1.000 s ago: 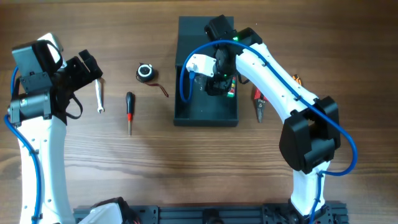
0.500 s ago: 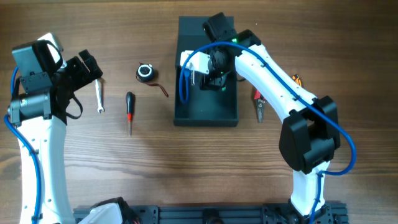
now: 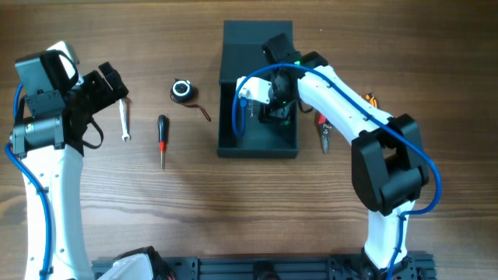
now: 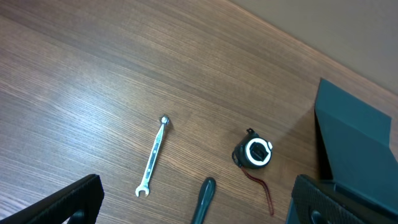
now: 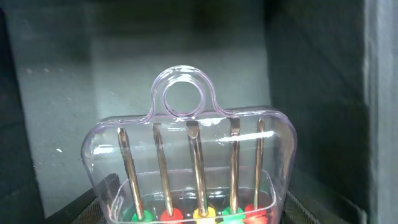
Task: Pack container
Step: 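Carry the screwdriver case left and lower it into the green box, then release the case and move the right gripper over the orange pliers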
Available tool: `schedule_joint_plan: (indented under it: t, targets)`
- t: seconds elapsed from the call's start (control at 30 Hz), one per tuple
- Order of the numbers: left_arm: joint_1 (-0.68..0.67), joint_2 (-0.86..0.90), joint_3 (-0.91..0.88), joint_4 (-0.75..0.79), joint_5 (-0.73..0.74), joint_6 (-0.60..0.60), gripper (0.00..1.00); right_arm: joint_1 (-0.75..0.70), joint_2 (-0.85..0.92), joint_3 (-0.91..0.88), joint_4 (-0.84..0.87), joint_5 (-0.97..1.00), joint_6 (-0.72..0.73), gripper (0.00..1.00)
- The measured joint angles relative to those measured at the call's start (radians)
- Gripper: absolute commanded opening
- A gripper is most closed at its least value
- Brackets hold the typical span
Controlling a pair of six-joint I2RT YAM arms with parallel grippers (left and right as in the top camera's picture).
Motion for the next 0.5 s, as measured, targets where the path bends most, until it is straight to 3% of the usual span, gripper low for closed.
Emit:
schedule_joint_plan:
  t: [0.13, 0.27, 0.3, 0.33, 0.5]
  targets:
    - [0.000, 0.000, 0.000, 0.000, 0.000, 0.000, 1.00, -0.024, 0.000, -0.001, 0.018, 0.000, 0.000, 0.59]
    - [0.000, 0.000, 0.000, 0.000, 0.000, 0.000, 1.00, -0.024, 0.000, -0.001, 0.018, -0.001, 0.002, 0.73]
    - [0.000, 0.000, 0.000, 0.000, 0.000, 0.000, 1.00, -0.024, 0.000, -0.001, 0.018, -0.001, 0.005, 0.80]
    - [0.000, 0.000, 0.000, 0.000, 0.000, 0.000, 1.00, -0.024, 0.000, -0.001, 0.018, -0.001, 0.008, 1.00]
    - [0.000, 0.000, 0.000, 0.000, 0.000, 0.000, 1.00, -0.024, 0.000, -0.001, 0.016, -0.008, 0.027, 1.00]
